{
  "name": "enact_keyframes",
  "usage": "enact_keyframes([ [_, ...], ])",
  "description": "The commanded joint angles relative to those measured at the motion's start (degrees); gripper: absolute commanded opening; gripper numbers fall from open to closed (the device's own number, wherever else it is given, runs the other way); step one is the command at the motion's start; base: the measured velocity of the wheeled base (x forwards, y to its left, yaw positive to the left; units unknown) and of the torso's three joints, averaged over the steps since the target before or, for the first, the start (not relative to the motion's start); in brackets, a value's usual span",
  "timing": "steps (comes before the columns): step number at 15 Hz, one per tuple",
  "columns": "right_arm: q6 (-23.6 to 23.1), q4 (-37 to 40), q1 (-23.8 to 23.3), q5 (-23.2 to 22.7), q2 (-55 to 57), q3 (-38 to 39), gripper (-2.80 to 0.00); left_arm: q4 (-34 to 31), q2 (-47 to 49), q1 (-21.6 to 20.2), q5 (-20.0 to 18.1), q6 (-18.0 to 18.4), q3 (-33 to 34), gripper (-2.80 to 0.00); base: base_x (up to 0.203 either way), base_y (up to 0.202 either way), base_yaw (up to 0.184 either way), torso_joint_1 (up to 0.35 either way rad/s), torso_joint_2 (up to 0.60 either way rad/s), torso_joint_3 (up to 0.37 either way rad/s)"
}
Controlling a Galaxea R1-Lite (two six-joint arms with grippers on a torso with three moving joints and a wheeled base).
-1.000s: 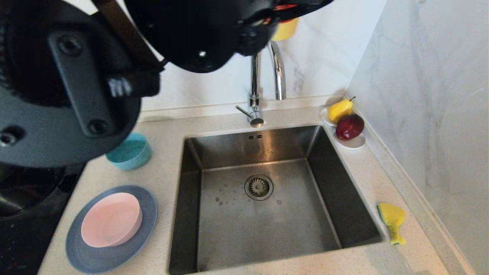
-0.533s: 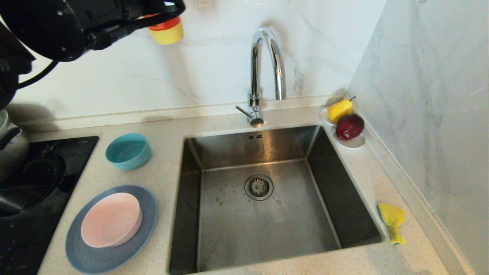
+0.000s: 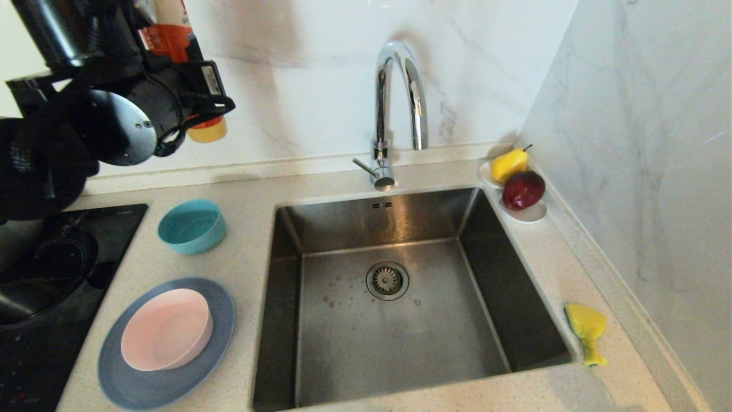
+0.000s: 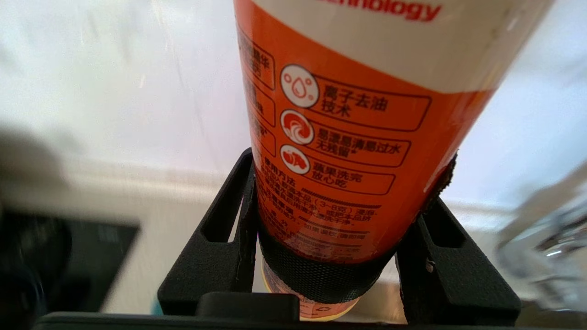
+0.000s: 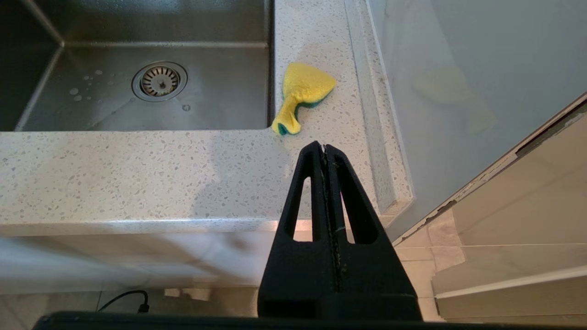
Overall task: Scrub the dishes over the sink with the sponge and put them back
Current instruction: Place the dish soap on the table
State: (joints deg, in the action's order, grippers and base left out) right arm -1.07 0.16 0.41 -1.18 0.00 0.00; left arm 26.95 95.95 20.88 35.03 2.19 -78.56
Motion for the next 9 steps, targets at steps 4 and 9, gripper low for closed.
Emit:
enact_keyframes([
  [4, 0.02, 0.02, 0.02, -0.05, -0.09, 0.00, -2.80, 2.46, 13.27, -0.53, 4.97, -6.05, 1.58, -2.80, 0.000, 0.000, 0.000, 0.000, 0.00, 0.000],
  [9, -0.04, 0.02, 0.02, -0.09, -0.09, 0.00, -2.80, 10.08, 22.61, -0.63, 6.84, -7.00, 1.31, -2.80, 0.000, 0.000, 0.000, 0.000, 0.00, 0.000],
])
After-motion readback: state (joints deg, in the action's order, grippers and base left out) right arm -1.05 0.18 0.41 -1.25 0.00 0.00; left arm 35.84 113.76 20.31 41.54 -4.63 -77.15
